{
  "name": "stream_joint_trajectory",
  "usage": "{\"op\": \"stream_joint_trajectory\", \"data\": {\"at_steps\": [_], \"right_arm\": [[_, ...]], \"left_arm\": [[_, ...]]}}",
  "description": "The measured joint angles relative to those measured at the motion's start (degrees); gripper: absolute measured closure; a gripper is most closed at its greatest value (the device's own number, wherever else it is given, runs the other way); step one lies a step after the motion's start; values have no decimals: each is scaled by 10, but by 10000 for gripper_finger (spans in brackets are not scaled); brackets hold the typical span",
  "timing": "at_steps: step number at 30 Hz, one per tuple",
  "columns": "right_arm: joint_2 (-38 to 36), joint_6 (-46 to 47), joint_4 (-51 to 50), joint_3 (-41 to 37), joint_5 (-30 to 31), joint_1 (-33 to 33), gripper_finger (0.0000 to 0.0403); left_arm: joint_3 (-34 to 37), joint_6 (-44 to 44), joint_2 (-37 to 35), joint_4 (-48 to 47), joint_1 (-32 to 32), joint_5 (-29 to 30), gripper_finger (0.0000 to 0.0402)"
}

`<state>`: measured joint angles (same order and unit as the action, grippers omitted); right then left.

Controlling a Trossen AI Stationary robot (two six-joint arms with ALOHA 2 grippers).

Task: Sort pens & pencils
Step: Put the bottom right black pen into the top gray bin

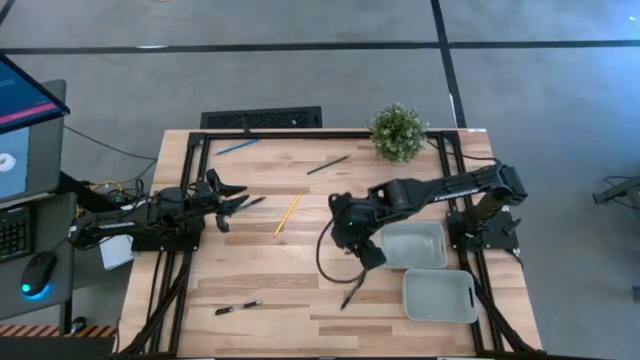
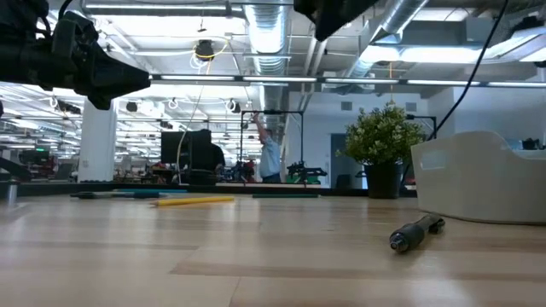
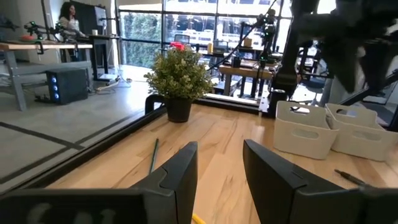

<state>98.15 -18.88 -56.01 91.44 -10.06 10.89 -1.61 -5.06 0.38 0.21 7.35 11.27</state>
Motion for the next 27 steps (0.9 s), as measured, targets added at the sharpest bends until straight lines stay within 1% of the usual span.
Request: {"op": "stream_joint_trajectory", "data": {"at_steps": [3, 5, 8, 10, 12, 14, 16, 18, 23, 27], "right_arm": [[11, -11, 3, 2, -24, 12, 175], [20, -11, -13, -1, -23, 20, 174], [34, -16, -9, 2, -23, 30, 175], [40, -17, -39, -1, -20, 35, 175], [57, -17, -20, 2, -19, 39, 174], [68, -13, -44, -1, -17, 43, 174], [82, 1, -27, 1, -17, 49, 175], [97, 4, -44, 0, -17, 60, 175], [142, -6, -41, 0, -18, 85, 175], [174, 0, -51, 0, -17, 95, 174]], "left_arm": [[0, 0, 3, 0, 0, 0, 283], [0, 0, 4, 0, 0, 0, 283], [0, -1, 8, -1, 0, -1, 283], [0, -1, 11, 0, 0, 0, 283], [0, -2, 12, -1, 0, -1, 283], [0, -2, 12, 0, 0, -1, 283], [0, -2, 14, -1, 0, -1, 283], [0, -2, 17, 0, 0, -1, 283], [0, -5, 28, -1, 0, -1, 283], [0, -32, 31, -1, 0, -1, 283]]}}
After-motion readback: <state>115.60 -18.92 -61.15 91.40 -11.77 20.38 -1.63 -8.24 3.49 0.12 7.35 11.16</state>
